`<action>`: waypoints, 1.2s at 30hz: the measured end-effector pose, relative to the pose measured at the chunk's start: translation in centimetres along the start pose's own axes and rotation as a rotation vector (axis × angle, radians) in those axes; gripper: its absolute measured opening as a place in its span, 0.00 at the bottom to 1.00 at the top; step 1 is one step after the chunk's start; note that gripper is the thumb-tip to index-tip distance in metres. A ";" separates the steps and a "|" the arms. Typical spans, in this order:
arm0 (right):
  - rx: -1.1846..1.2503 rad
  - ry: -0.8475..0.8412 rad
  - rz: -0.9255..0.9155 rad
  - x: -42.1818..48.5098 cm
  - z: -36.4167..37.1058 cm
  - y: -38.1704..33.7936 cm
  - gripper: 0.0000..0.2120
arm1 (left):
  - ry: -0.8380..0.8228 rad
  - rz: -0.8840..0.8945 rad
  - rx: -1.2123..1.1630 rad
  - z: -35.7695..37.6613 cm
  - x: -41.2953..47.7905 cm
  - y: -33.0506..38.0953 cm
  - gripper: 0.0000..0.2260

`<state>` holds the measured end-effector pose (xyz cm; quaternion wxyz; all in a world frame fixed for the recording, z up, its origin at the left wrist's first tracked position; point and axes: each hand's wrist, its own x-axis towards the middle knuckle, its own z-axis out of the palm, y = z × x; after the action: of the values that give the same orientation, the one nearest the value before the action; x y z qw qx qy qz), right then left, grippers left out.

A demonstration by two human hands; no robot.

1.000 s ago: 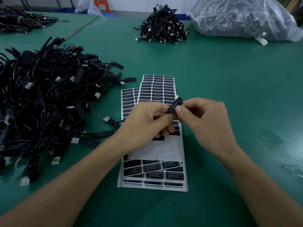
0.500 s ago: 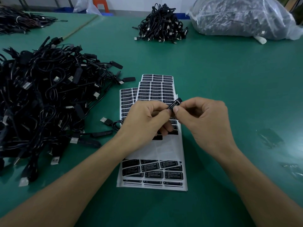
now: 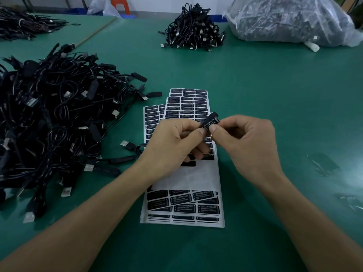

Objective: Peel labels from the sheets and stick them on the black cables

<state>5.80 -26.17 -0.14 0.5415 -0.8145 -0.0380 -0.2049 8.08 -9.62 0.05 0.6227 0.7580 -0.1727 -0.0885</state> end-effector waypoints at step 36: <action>0.006 -0.022 0.030 0.2 -0.1 0.0 0.08 | -0.077 -0.006 0.033 -0.5 0.2 -0.2 0.08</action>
<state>5.94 -26.31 -0.08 0.5467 -0.8154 -0.0322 -0.1876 8.43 -9.22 -0.07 0.6026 0.7649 -0.1955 -0.1166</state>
